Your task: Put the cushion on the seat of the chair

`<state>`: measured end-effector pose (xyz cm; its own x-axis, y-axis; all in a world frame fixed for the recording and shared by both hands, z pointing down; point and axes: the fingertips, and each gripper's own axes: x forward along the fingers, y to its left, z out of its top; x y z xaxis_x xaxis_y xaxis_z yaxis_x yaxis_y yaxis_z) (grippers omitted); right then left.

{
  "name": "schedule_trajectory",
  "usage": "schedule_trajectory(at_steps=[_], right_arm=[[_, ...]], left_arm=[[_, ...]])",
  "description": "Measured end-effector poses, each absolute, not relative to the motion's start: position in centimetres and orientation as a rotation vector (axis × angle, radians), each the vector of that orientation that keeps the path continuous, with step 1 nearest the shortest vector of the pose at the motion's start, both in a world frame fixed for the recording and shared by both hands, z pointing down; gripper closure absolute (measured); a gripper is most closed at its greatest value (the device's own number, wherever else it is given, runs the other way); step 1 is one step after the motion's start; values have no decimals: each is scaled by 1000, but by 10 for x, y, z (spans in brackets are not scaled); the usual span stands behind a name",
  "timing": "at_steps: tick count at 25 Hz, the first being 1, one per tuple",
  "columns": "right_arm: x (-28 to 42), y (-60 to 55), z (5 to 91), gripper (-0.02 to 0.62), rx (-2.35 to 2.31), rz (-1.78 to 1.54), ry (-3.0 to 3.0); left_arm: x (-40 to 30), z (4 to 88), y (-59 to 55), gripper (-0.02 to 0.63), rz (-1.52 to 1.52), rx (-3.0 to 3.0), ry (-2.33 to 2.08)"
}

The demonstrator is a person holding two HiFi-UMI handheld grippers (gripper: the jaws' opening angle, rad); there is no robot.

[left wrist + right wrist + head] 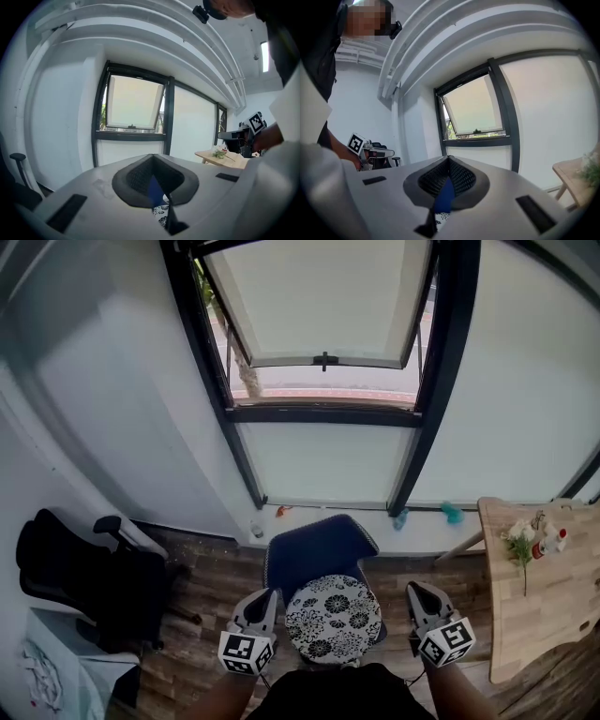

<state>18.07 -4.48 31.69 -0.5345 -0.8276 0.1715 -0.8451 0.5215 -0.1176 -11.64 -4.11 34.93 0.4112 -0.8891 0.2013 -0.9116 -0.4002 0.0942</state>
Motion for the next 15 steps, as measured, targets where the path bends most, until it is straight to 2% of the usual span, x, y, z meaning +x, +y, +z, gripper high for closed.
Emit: schedule_trajectory(at_steps=[15], right_arm=[[143, -64, 315, 572, 1397, 273, -2701]], left_arm=[[-139, 344, -39, 601, 246, 2477, -1647]])
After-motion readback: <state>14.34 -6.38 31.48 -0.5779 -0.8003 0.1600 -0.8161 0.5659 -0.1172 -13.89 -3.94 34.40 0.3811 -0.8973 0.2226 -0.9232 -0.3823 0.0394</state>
